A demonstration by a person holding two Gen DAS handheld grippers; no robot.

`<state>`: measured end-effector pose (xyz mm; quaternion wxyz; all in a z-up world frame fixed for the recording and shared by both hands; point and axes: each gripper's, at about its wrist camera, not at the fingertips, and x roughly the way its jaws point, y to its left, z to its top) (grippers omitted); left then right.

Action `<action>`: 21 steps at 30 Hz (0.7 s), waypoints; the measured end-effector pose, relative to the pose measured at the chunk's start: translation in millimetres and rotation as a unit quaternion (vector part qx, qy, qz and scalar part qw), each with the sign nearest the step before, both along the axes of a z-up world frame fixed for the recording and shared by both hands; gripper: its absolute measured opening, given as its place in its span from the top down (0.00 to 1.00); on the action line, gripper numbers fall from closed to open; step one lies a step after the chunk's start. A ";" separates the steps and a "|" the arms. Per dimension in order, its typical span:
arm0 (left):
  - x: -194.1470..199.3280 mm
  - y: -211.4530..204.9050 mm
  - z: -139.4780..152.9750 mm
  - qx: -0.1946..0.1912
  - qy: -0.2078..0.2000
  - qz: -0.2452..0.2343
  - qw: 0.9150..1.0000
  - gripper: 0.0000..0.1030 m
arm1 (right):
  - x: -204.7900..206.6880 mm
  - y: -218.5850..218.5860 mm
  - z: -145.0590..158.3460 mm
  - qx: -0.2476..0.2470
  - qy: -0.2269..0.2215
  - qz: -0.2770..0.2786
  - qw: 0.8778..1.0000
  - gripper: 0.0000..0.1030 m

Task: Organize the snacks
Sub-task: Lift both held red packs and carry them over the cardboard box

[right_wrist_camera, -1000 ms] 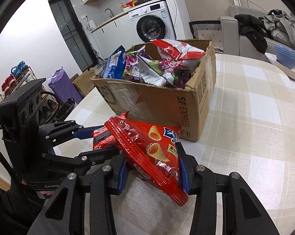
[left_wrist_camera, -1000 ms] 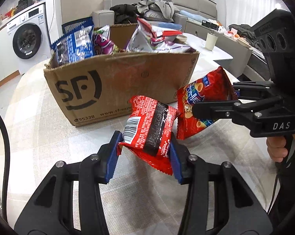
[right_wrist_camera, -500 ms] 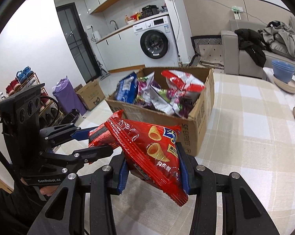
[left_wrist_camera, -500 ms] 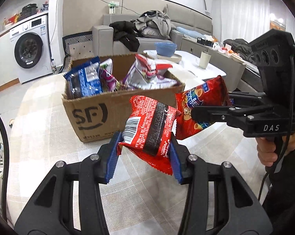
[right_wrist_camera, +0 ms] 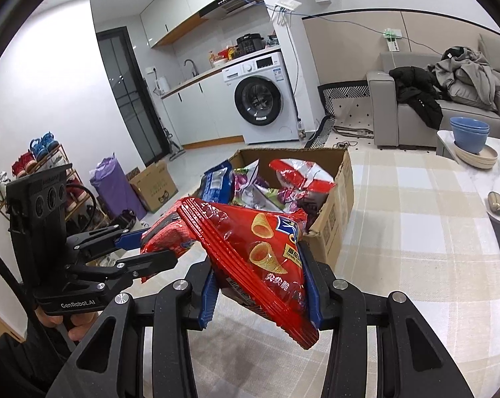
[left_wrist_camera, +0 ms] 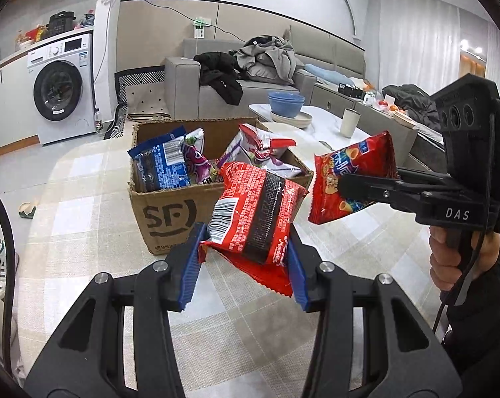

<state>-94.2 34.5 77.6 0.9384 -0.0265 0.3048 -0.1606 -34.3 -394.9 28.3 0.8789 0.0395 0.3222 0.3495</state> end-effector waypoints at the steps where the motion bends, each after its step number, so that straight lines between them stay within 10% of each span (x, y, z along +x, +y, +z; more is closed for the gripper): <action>1: -0.6 1.6 2.6 0.000 -0.002 0.003 1.000 0.58 | -0.2 -1.6 0.9 0.003 -0.001 -0.002 1.000 0.58; 21: 2.4 27.2 40.1 -0.007 -0.025 0.064 0.998 0.58 | 6.6 -2.4 16.3 0.038 -0.041 -0.028 0.998 0.58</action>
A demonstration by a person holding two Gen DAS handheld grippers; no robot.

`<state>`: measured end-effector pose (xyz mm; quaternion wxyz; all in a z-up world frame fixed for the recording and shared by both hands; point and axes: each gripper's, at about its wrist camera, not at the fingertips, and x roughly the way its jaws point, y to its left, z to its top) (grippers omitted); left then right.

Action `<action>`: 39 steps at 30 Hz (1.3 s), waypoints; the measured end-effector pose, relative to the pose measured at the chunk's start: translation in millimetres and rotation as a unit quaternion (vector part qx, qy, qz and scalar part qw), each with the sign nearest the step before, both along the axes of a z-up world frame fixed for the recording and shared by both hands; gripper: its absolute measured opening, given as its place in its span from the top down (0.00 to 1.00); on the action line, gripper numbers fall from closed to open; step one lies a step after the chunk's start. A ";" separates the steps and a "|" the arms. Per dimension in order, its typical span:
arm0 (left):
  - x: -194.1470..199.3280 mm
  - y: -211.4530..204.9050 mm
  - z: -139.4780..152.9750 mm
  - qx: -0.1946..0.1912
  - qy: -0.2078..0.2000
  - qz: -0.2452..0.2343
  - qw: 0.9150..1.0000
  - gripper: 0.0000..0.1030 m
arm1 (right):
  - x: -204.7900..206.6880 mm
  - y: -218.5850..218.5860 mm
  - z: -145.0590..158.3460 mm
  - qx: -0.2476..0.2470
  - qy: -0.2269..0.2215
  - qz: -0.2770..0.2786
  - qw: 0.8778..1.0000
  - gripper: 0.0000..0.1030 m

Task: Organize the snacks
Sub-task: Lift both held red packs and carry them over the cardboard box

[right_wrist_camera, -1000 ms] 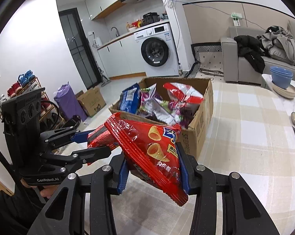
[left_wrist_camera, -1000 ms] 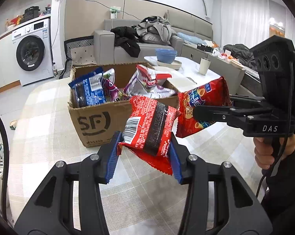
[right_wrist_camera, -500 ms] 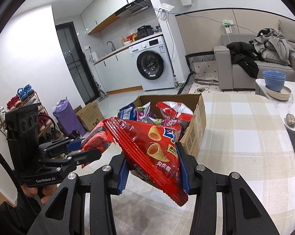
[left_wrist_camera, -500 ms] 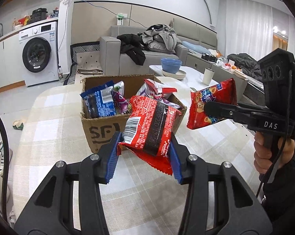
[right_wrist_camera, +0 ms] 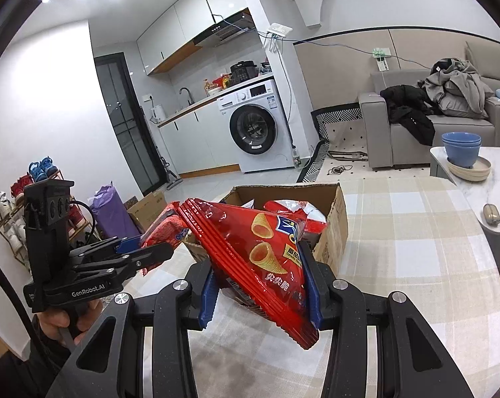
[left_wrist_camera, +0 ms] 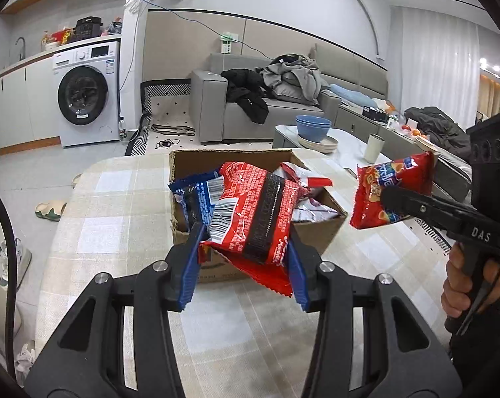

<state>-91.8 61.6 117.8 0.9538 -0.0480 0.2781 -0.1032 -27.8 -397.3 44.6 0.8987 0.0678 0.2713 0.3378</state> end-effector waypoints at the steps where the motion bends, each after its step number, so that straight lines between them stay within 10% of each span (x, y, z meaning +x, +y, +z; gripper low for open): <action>1: 1.8 0.9 0.9 -0.001 0.000 0.003 1.000 0.58 | 1.4 1.8 0.8 -0.002 -0.001 0.000 1.000 0.58; 39: 120.2 -35.7 -14.1 0.059 0.007 0.070 0.996 0.58 | 57.0 68.5 -1.3 -0.075 -0.046 -0.020 0.996 0.58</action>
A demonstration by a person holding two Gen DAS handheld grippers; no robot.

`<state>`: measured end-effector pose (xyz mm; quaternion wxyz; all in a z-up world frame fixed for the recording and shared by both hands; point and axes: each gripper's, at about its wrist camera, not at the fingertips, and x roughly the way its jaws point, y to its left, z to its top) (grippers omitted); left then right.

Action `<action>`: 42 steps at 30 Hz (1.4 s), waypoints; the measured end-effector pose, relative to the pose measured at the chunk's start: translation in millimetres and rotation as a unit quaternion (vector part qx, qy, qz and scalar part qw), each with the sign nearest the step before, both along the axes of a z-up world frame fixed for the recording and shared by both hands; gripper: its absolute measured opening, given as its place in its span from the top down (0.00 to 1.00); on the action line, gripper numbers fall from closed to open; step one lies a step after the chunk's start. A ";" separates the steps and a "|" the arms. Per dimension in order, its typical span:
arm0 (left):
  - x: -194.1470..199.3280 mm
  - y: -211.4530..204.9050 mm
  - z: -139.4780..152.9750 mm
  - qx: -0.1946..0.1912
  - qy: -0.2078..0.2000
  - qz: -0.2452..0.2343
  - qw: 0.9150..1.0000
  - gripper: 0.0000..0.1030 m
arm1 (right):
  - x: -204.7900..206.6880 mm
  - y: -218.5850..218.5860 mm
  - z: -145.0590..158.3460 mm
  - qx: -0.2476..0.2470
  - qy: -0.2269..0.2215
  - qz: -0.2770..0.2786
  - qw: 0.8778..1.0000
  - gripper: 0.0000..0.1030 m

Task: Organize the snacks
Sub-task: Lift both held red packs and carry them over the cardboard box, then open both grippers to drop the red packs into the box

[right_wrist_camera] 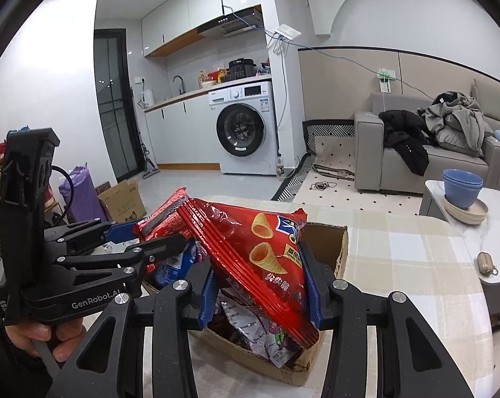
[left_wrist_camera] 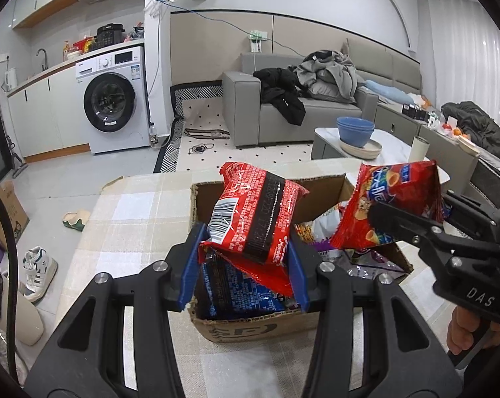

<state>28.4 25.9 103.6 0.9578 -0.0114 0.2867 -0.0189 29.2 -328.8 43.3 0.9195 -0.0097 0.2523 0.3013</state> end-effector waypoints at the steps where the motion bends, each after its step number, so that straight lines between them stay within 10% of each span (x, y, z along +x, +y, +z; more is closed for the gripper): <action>1: 3.8 -1.7 -3.2 0.002 0.003 0.000 1.000 0.58 | 2.7 0.8 -2.2 0.000 0.005 0.000 1.000 0.58; 28: 83.4 -12.3 -32.1 0.012 0.024 0.000 1.000 0.58 | 54.8 25.5 -20.0 -0.035 0.006 -0.004 0.999 0.57; 35: 89.0 -8.0 -34.5 -0.005 0.031 -0.002 1.000 0.49 | 49.0 17.5 -17.9 -0.034 -0.002 0.007 0.999 0.17; 42: 77.2 -2.3 -34.8 -0.007 0.026 -0.002 1.000 0.23 | 37.5 -7.4 -8.3 -0.004 -0.015 0.005 1.000 0.11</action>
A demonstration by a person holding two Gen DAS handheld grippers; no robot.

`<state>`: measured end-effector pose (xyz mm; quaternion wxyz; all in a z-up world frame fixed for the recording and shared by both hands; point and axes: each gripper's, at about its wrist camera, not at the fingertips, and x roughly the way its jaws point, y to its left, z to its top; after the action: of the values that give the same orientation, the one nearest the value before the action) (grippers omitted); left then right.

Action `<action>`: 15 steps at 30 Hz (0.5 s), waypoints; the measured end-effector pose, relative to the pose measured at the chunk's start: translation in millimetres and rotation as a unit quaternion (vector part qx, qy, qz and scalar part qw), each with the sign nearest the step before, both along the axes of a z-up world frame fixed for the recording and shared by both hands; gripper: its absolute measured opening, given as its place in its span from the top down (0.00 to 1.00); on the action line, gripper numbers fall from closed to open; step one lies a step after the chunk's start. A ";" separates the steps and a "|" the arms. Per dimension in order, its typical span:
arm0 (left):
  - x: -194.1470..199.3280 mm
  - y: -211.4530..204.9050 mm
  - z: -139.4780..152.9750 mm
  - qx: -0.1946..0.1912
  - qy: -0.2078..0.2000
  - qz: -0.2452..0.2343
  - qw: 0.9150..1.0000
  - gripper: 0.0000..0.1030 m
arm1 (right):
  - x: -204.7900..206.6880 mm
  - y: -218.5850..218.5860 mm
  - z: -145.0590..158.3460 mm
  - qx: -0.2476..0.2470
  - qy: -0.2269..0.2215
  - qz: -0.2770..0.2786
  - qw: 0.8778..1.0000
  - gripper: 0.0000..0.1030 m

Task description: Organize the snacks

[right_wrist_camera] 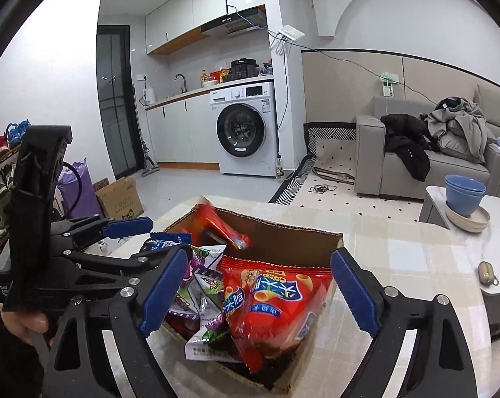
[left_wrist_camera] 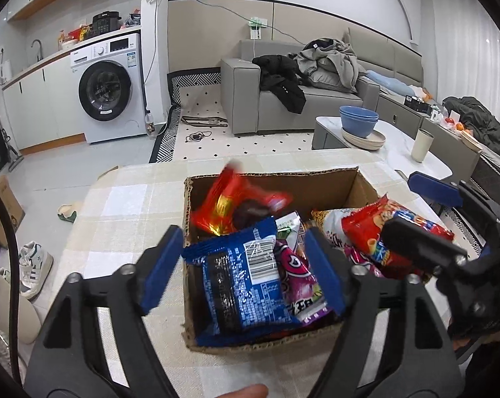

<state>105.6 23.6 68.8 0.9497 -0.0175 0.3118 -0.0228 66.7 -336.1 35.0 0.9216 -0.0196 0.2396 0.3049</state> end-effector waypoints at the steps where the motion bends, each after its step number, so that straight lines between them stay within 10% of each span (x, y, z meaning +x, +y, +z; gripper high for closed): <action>1: -4.3 0.5 0.9 -0.002 -0.005 -0.001 1.000 0.22 | -0.9 -2.2 0.6 0.001 -0.001 -0.001 1.000 0.10; 8: -36.9 4.4 6.4 -0.007 -0.020 -0.006 1.000 0.00 | -6.0 -13.9 3.0 0.012 0.002 -0.005 1.000 0.02; 15: -67.1 13.1 12.1 -0.019 -0.034 -0.004 0.999 0.01 | -24.4 -12.6 -0.4 0.019 0.003 0.002 1.000 0.01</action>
<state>38.5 36.7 80.9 0.9592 -0.0341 0.2787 -0.0329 42.3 -348.8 34.6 0.9205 -0.0013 0.2362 0.3113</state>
